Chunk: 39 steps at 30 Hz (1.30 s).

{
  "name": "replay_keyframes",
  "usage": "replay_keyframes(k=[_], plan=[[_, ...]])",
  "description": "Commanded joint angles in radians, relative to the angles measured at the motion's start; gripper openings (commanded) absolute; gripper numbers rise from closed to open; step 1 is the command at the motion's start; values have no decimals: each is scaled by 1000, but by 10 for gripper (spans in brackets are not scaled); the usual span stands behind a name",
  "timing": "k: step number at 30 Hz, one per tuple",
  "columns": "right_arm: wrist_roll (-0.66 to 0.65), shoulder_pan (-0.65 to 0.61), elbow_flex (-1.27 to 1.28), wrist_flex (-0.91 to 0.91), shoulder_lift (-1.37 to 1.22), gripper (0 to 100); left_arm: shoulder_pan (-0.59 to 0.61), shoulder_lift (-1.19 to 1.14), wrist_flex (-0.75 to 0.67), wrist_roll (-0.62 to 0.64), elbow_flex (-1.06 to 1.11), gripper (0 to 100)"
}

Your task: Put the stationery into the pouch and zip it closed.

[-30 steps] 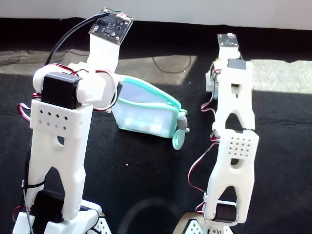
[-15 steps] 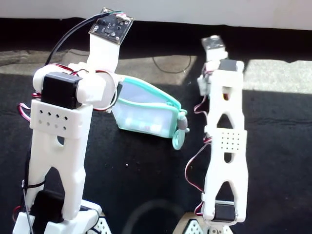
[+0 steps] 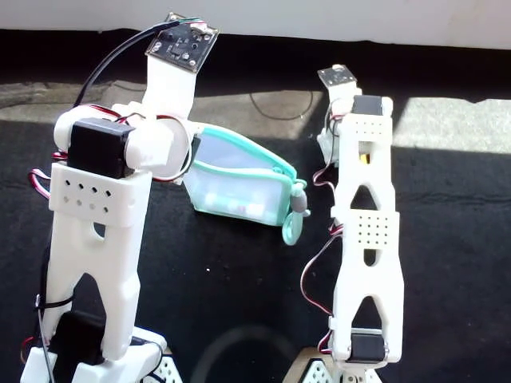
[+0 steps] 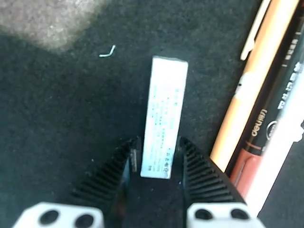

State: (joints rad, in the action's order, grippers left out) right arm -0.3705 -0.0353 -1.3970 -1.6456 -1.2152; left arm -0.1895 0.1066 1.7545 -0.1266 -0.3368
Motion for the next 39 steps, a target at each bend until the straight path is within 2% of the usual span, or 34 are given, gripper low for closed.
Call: replay_keyframes(k=[1,6,12,18,26,31,34,39], plan=[[-9,-21,-131,-31,35,5,-1,-19,12,2,36,9],[-9,-16,-248,-117,36,6,-1,-19,12,2,36,9],[-5,-16,-302,-122,56,6,1,-19,12,2,36,9],[83,-21,-183,-124,294,6,44,-19,12,2,36,9],[87,-50,547,-117,901,6,61,-19,12,0,36,9],[86,-45,1036,-88,1162,6,53,-19,12,0,35,9],[81,-28,1379,62,1299,6,53,-19,12,0,30,9],[77,5,1975,427,1544,6,51,-19,12,0,30,9]])
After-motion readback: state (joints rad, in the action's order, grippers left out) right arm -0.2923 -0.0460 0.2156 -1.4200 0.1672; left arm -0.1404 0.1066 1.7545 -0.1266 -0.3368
